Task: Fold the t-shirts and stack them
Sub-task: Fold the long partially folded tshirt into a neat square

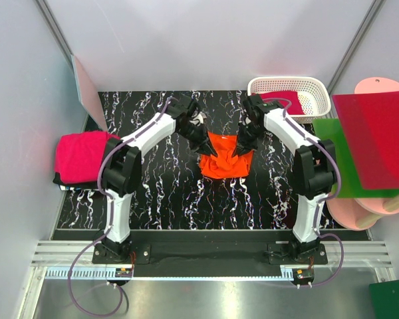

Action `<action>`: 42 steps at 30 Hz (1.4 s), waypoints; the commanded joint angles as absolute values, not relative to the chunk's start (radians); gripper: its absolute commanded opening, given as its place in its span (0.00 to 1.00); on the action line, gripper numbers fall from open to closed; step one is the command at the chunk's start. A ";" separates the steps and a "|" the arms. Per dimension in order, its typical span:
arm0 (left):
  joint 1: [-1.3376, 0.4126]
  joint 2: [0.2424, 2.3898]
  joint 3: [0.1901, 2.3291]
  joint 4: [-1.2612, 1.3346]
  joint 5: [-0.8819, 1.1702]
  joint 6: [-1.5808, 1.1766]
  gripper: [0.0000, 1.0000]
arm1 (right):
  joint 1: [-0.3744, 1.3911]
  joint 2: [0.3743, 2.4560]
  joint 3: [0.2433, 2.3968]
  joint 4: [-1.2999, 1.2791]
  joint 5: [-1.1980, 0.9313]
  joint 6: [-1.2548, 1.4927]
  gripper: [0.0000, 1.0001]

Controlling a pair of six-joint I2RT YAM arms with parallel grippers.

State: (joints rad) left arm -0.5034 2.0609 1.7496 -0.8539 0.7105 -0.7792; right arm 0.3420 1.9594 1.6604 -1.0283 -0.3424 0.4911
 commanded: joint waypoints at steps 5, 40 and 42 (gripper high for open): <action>-0.393 2.196 1.951 -0.845 0.824 -0.804 0.10 | 0.339 2.049 1.819 -1.045 -0.167 0.486 0.00; -0.466 2.040 1.676 -0.738 0.838 -0.571 0.95 | 0.307 1.949 1.912 -0.729 0.148 0.566 1.00; -0.488 2.060 1.724 -0.738 0.839 -0.569 0.76 | 0.307 1.902 1.867 -0.707 0.112 0.569 0.94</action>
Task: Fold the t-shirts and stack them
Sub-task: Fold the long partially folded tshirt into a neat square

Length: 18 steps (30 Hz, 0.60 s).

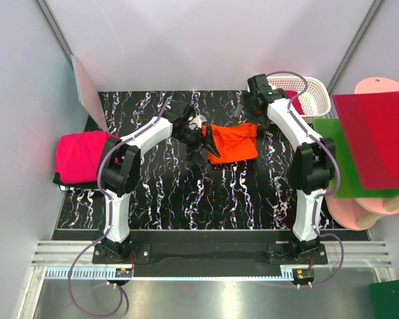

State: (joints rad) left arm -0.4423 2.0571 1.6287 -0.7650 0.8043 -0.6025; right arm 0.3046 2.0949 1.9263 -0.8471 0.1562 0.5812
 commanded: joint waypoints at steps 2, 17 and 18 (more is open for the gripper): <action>-0.509 2.085 1.750 -0.738 0.825 -0.586 0.01 | 0.307 1.836 1.780 -0.669 0.026 0.566 0.37; -0.393 1.962 1.646 -0.739 0.644 -0.623 0.00 | 0.316 1.821 1.442 -0.663 -0.321 0.489 0.00; -0.387 1.959 1.640 -0.738 0.644 -0.621 0.00 | 0.316 1.836 1.457 -0.663 -0.321 0.476 0.00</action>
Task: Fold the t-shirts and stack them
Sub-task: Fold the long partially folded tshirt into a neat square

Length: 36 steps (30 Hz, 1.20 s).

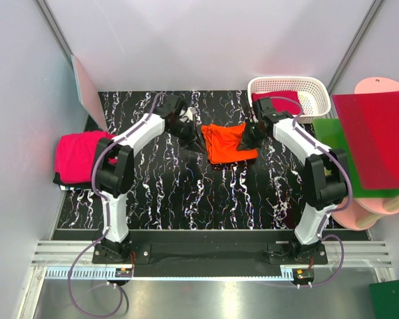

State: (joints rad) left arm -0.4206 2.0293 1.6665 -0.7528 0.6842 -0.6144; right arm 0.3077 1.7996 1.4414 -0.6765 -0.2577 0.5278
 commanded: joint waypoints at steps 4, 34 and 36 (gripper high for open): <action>-0.376 1.944 1.602 -0.739 0.629 -0.618 0.00 | 0.316 1.951 1.554 -0.663 -0.278 0.451 0.00; -0.371 1.956 1.598 -0.741 0.609 -0.624 0.00 | 0.316 2.281 2.370 -0.873 0.032 0.347 0.00; -0.379 1.960 1.604 -0.692 0.623 -0.670 0.00 | 0.316 2.205 2.338 -0.868 0.018 0.345 0.00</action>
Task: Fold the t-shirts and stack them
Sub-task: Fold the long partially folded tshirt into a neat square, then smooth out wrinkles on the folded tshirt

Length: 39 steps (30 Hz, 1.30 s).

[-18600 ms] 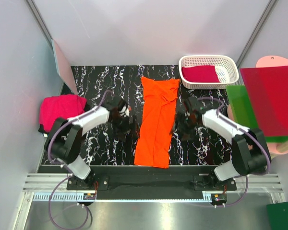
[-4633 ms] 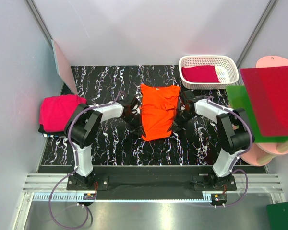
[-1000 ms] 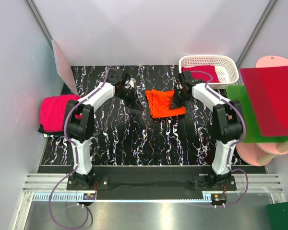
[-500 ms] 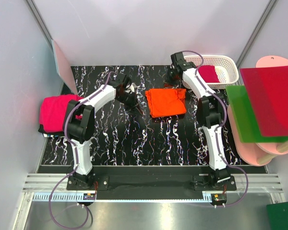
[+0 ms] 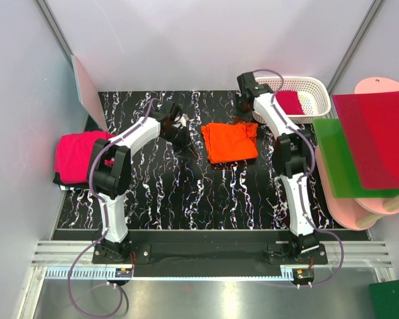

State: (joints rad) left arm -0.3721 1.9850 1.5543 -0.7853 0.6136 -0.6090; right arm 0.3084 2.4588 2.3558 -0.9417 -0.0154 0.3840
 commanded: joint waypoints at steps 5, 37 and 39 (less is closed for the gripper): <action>-0.422 2.025 1.649 -0.673 0.643 -0.696 0.00 | 0.316 2.083 2.179 -0.824 -0.063 0.376 0.00; -0.531 2.502 1.983 -0.206 0.801 -1.219 0.00 | 0.314 2.143 1.922 -0.808 -0.005 0.382 0.00; -0.529 2.522 1.979 -0.242 0.798 -1.220 0.00 | 0.314 2.091 1.911 -0.816 0.052 0.365 0.00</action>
State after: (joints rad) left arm -0.5266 2.4538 1.9579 -0.2741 0.7601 -1.1130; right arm 0.3046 2.2707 1.9137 -0.8005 -0.0608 0.4065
